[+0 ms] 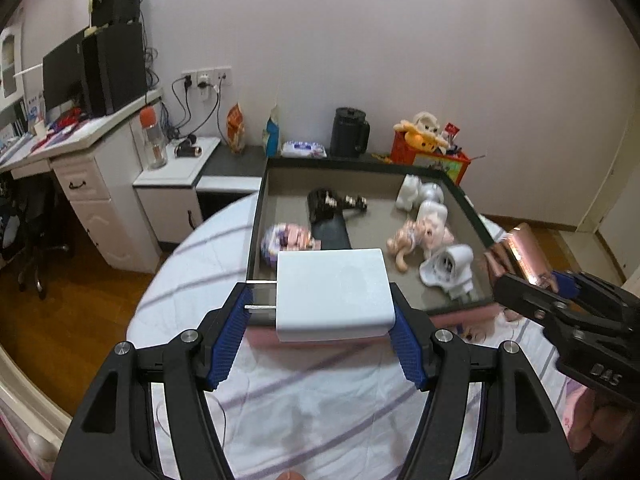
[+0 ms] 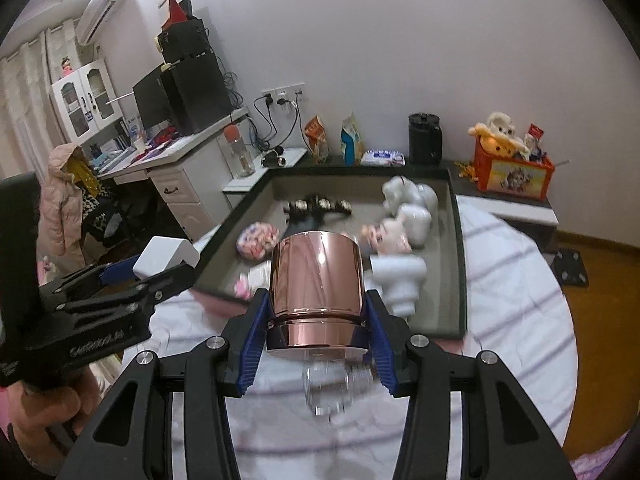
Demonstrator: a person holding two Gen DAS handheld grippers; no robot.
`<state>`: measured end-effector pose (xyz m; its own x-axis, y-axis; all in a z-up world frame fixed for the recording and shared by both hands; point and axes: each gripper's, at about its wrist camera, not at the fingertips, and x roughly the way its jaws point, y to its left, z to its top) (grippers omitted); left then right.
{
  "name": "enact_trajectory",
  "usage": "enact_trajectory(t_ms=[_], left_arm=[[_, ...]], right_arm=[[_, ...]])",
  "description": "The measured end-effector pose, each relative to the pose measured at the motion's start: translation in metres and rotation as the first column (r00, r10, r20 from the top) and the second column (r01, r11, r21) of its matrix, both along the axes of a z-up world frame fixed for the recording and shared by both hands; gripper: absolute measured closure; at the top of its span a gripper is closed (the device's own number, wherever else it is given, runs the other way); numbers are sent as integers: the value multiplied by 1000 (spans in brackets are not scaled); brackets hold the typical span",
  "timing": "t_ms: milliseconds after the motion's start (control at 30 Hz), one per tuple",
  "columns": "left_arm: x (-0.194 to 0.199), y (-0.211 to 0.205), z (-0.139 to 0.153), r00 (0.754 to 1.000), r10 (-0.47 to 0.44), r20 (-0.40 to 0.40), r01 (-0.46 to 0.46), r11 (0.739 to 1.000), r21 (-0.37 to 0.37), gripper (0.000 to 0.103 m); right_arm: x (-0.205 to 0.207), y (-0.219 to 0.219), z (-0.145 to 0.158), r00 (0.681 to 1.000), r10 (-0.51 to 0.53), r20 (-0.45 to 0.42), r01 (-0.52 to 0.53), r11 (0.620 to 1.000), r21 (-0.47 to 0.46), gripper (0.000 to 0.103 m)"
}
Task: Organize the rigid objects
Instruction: 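Lower the cup into the tray with the right gripper while the left lowers the charger block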
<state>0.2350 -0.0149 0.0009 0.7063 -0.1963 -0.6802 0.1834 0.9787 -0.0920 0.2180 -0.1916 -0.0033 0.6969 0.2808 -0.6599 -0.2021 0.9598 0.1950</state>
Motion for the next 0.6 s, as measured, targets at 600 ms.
enact_trajectory(t_ms=[600], left_arm=[[79, -16, -21, 999, -32, -41, 32, 999, 7, 36]], right_arm=[[80, 20, -45, 994, 39, -105, -51, 992, -118, 55]])
